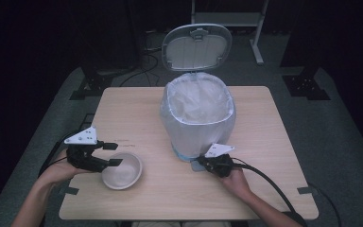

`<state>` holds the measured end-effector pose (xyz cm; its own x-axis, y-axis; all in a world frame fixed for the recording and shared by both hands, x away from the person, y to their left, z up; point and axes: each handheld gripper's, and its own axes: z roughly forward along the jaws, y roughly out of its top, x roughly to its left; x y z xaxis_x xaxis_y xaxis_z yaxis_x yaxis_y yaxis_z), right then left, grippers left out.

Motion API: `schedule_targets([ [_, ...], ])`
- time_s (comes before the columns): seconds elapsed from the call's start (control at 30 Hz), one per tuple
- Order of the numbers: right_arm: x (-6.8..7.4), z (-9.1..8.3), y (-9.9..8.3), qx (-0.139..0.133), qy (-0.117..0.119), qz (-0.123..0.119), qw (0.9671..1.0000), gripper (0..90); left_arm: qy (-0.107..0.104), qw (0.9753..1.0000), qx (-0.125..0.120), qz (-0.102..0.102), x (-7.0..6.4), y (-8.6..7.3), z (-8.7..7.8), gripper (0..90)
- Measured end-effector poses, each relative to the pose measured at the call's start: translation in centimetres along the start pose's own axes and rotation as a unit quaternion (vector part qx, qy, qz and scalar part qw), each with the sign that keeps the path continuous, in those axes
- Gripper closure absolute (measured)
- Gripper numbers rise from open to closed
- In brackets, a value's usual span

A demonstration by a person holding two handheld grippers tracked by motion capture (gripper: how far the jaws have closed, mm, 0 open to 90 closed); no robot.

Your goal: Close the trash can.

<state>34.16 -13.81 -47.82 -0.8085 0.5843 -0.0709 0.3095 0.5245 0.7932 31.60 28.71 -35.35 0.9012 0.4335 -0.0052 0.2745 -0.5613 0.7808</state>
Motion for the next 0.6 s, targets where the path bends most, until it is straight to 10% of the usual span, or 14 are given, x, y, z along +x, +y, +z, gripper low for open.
schedule_targets([
  [0.6,0.0,0.0,0.0,-0.002,0.0,0.004,1.0,90.0,-0.006,0.9999,0.007,-0.013,-1.0,-2.7,1.0,36.3],
])
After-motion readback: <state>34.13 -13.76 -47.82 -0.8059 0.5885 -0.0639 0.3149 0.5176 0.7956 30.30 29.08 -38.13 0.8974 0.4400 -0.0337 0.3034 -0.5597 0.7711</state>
